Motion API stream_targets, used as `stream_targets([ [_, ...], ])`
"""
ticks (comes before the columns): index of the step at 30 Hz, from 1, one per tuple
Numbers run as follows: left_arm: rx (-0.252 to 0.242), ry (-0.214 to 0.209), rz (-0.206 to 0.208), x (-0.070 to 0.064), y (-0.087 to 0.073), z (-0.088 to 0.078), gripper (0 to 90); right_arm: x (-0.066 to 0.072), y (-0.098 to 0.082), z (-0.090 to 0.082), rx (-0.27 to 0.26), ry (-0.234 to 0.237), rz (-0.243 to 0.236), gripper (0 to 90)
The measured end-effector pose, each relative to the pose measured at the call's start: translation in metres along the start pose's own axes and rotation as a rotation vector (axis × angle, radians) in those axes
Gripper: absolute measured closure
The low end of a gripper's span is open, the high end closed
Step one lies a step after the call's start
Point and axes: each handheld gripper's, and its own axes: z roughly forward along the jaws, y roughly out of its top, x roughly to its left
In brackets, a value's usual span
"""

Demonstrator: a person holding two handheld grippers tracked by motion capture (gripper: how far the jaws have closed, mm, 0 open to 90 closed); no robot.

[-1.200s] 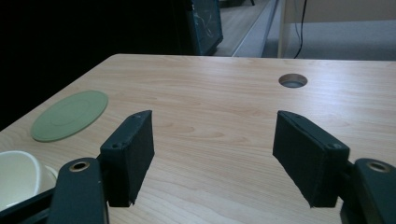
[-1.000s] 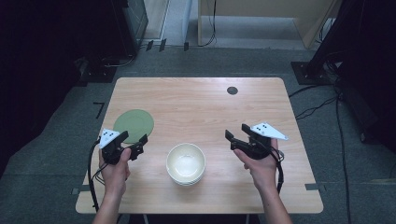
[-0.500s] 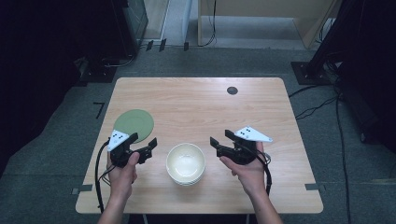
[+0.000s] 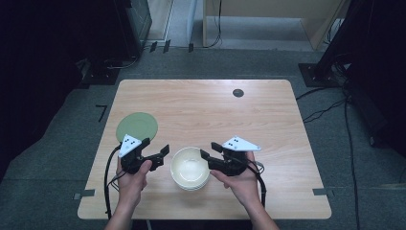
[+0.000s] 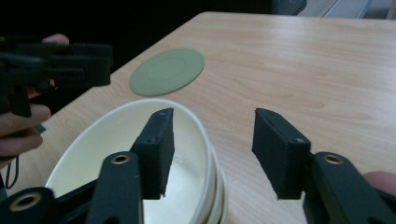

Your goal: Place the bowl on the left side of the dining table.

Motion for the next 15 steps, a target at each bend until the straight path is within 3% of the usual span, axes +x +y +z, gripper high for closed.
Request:
stream_targets([
  [9,0.023,-0.016,0.027,-0.011,-0.002,0.004,17.5,0.009,-0.012,0.015,0.062,-0.038,-0.027,77.8],
  [15,0.020,-0.017,0.034,-0.013,-0.002,0.004,17.5,0.009,-0.015,0.016,0.053,-0.066,-0.038,84.4],
])
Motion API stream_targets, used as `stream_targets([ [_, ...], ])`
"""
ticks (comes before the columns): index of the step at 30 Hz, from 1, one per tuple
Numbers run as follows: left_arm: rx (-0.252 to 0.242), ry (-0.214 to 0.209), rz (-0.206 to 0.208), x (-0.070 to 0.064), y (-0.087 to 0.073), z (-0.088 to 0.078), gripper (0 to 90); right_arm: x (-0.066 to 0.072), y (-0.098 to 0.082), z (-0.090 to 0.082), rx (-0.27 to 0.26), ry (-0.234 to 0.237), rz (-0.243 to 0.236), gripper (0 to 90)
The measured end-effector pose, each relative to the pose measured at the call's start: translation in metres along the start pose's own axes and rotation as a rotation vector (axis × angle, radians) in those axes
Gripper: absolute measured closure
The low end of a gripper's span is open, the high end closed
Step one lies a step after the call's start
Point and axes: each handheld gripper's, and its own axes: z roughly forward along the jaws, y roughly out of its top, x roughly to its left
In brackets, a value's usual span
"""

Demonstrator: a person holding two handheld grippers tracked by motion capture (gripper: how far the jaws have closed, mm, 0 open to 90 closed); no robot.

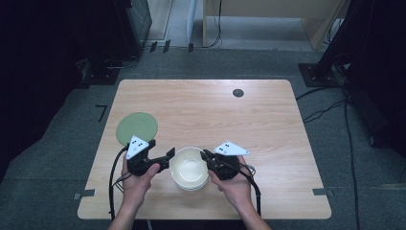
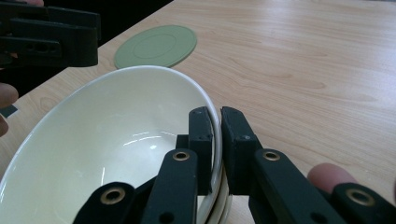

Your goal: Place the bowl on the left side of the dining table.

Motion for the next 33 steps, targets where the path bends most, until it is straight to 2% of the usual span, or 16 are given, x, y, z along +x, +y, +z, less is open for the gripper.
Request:
stream_targets([
  [4,0.009,0.000,-0.002,0.000,0.000,0.001,17.5,0.005,-0.002,0.000,-0.014,-0.034,-0.059,85.6],
  [7,0.013,0.000,-0.003,0.000,-0.001,0.001,17.5,0.006,-0.003,0.000,-0.029,-0.047,-0.087,85.8],
  [18,0.021,-0.015,-0.004,-0.002,-0.001,0.003,17.5,0.006,-0.006,-0.003,-0.106,-0.045,-0.156,87.9],
  [22,0.028,-0.031,-0.005,-0.006,-0.002,0.004,17.5,0.006,-0.008,-0.004,-0.148,-0.036,-0.168,88.2],
  [24,0.028,-0.042,-0.006,-0.007,-0.002,0.005,17.5,0.006,-0.009,-0.004,-0.172,-0.037,-0.193,88.3],
  [30,0.044,-0.068,0.010,-0.012,-0.003,0.007,17.6,0.007,-0.010,-0.006,-0.221,-0.031,-0.216,88.8],
  [31,0.063,-0.076,0.025,-0.015,-0.005,0.010,17.7,0.007,-0.010,-0.007,-0.228,-0.029,-0.217,88.9],
  [32,0.063,-0.076,0.025,-0.015,-0.005,0.010,19.3,0.007,-0.010,-0.007,-0.230,-0.028,-0.223,88.9],
  [33,0.091,-0.078,0.049,-0.018,-0.007,0.013,25.1,0.007,-0.009,-0.007,-0.228,-0.024,-0.221,88.9],
])
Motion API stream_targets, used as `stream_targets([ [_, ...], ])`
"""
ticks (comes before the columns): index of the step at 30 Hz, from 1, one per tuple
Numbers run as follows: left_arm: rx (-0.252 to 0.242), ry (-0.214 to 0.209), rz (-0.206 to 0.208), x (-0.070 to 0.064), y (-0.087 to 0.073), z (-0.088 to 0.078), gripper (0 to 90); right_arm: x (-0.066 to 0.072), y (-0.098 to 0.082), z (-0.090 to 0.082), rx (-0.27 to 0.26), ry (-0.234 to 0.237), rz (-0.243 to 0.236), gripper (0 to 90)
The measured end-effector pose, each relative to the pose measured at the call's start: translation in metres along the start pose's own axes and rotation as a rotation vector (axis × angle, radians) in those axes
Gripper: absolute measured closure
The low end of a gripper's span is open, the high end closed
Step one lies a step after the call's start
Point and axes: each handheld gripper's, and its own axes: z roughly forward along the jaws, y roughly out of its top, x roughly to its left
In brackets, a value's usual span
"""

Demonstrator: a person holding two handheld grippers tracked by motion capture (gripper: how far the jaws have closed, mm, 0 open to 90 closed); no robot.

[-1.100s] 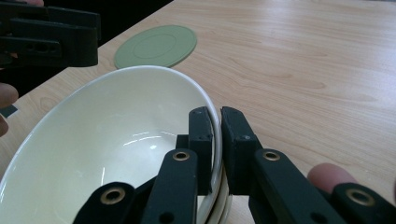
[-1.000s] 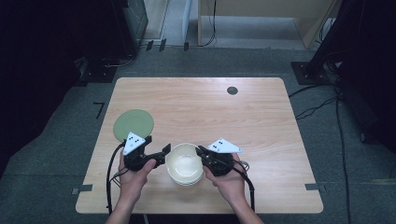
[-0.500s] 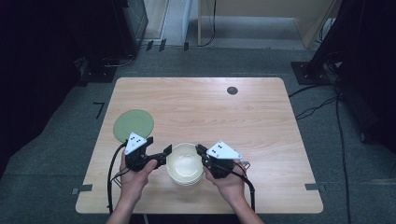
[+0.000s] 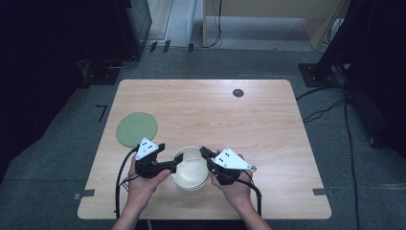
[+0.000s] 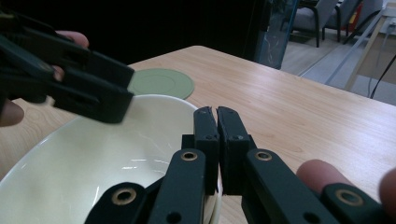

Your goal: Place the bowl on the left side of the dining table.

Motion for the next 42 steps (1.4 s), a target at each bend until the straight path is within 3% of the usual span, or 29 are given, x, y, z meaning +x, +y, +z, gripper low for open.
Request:
stream_targets([
  [2,0.024,-0.006,0.013,-0.003,-0.002,0.004,27.8,-0.001,0.000,0.000,0.004,0.006,0.005,88.9],
  [4,0.024,-0.018,0.019,-0.005,-0.003,0.004,37.7,-0.005,0.006,-0.001,0.045,0.032,0.047,88.7],
  [7,0.020,-0.022,0.018,-0.006,-0.002,0.004,38.2,-0.007,0.009,-0.001,0.077,0.040,0.085,88.3],
  [8,0.012,-0.017,0.019,-0.005,-0.001,0.002,38.1,-0.007,0.012,-0.002,0.118,0.035,0.110,86.8],
  [10,0.009,-0.013,0.017,-0.003,-0.001,0.001,38.2,-0.007,0.014,-0.001,0.156,0.025,0.117,84.5],
  [15,0.011,-0.006,0.028,-0.003,-0.001,0.001,38.1,-0.002,0.015,0.003,0.238,-0.004,0.115,79.6],
  [19,0.018,-0.002,0.040,-0.005,-0.002,0.002,38.1,0.002,0.015,0.006,0.276,-0.028,0.087,79.2],
  [20,0.022,0.000,0.044,-0.006,-0.002,0.002,38.1,0.007,0.014,0.008,0.284,-0.050,0.054,81.2],
  [25,0.023,0.006,0.048,-0.006,-0.001,0.002,38.9,0.010,0.010,0.010,0.265,-0.086,0.036,84.2],
  [27,0.025,0.007,0.049,-0.005,-0.001,0.002,41.1,0.010,0.009,0.010,0.253,-0.071,0.043,84.3],
  [29,0.025,0.007,0.049,-0.005,-0.001,0.001,42.8,0.011,0.008,0.008,0.222,-0.078,0.023,84.4],
  [31,0.026,0.000,0.050,-0.005,-0.001,0.002,44.5,0.015,0.009,0.005,0.179,-0.093,-0.031,84.3],
  [36,0.006,-0.003,0.065,-0.009,-0.001,0.000,50.0,0.015,0.014,-0.003,0.097,-0.118,-0.033,84.4],
  [42,-0.017,-0.003,0.065,-0.011,0.000,-0.003,59.1,0.022,0.018,-0.012,-0.005,-0.156,-0.080,84.1],
])
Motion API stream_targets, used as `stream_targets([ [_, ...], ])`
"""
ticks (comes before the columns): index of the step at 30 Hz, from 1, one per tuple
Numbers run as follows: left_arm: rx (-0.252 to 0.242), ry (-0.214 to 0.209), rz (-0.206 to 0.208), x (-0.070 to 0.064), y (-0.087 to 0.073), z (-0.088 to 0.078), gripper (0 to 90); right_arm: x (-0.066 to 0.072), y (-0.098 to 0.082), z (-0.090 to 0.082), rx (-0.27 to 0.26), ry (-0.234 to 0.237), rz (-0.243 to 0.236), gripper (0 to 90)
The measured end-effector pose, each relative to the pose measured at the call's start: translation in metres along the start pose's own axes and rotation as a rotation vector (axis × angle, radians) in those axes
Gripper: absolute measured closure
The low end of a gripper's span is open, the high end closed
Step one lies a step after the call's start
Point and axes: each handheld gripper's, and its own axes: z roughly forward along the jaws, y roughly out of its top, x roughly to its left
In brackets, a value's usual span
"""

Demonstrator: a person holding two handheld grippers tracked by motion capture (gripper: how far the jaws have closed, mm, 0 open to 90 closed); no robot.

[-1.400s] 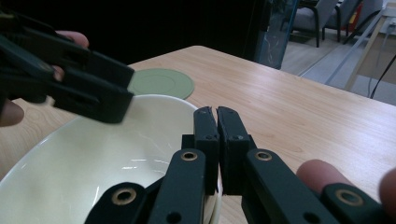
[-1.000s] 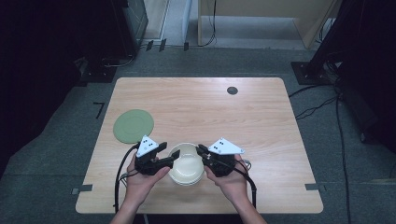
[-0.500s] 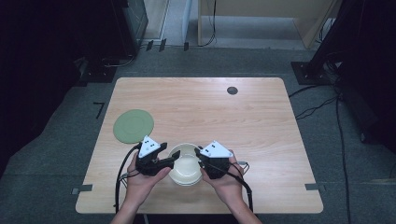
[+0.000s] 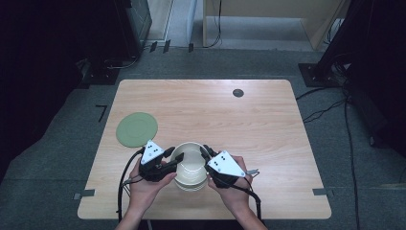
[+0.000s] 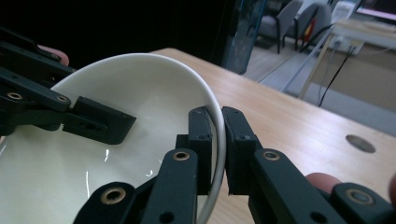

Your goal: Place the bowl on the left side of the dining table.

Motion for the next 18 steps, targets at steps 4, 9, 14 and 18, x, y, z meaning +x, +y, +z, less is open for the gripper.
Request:
stream_targets([
  [4,-0.002,0.002,0.036,-0.004,0.001,-0.001,74.5,0.005,0.000,-0.003,-0.037,-0.021,-0.016,83.8],
  [9,-0.040,0.026,0.049,-0.004,0.000,-0.006,84.6,0.014,0.001,-0.005,-0.063,-0.036,-0.051,83.7],
  [14,-0.080,0.056,0.104,-0.004,0.000,-0.012,84.8,0.017,0.001,-0.005,-0.076,-0.030,-0.043,83.6],
  [18,-0.112,0.051,0.113,-0.003,0.001,-0.017,84.7,0.017,0.004,-0.007,-0.086,-0.005,-0.018,82.6],
])
